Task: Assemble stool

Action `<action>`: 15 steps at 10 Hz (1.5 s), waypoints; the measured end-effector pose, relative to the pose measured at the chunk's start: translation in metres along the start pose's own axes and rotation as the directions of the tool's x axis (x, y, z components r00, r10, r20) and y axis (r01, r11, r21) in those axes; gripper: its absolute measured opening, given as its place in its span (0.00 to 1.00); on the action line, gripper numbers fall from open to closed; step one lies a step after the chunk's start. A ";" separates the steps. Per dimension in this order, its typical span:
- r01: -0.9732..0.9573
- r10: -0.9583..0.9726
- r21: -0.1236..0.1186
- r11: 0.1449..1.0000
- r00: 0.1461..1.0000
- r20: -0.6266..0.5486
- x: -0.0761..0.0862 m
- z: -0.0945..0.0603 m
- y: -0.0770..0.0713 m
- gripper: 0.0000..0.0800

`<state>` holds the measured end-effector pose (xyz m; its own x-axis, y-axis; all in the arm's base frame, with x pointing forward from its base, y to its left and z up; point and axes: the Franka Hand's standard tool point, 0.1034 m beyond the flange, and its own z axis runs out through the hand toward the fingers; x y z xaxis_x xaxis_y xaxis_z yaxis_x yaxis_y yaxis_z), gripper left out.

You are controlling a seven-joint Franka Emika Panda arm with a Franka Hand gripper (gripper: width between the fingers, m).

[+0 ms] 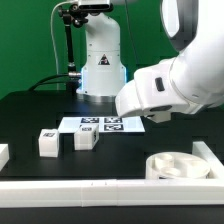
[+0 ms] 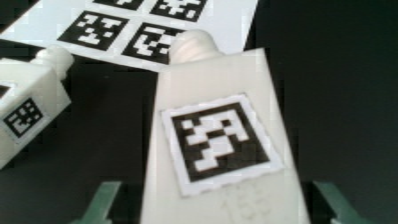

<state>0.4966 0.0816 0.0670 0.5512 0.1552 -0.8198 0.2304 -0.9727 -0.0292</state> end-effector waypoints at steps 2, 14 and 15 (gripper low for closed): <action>0.000 0.000 0.000 1.000 1.000 -0.019 0.003 -0.003 0.001 0.41; -0.027 -0.001 -0.024 0.999 0.641 -0.768 0.002 -0.102 0.004 0.41; -0.029 -0.005 -0.026 0.999 0.572 -0.820 0.004 -0.100 0.005 0.41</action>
Offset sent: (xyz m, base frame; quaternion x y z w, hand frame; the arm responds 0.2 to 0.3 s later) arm 0.0240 -0.0022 0.0402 0.0256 0.1715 -0.0072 0.9848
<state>0.5797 0.0950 0.1209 0.9719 0.2354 0.0001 0.2353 -0.9719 0.0098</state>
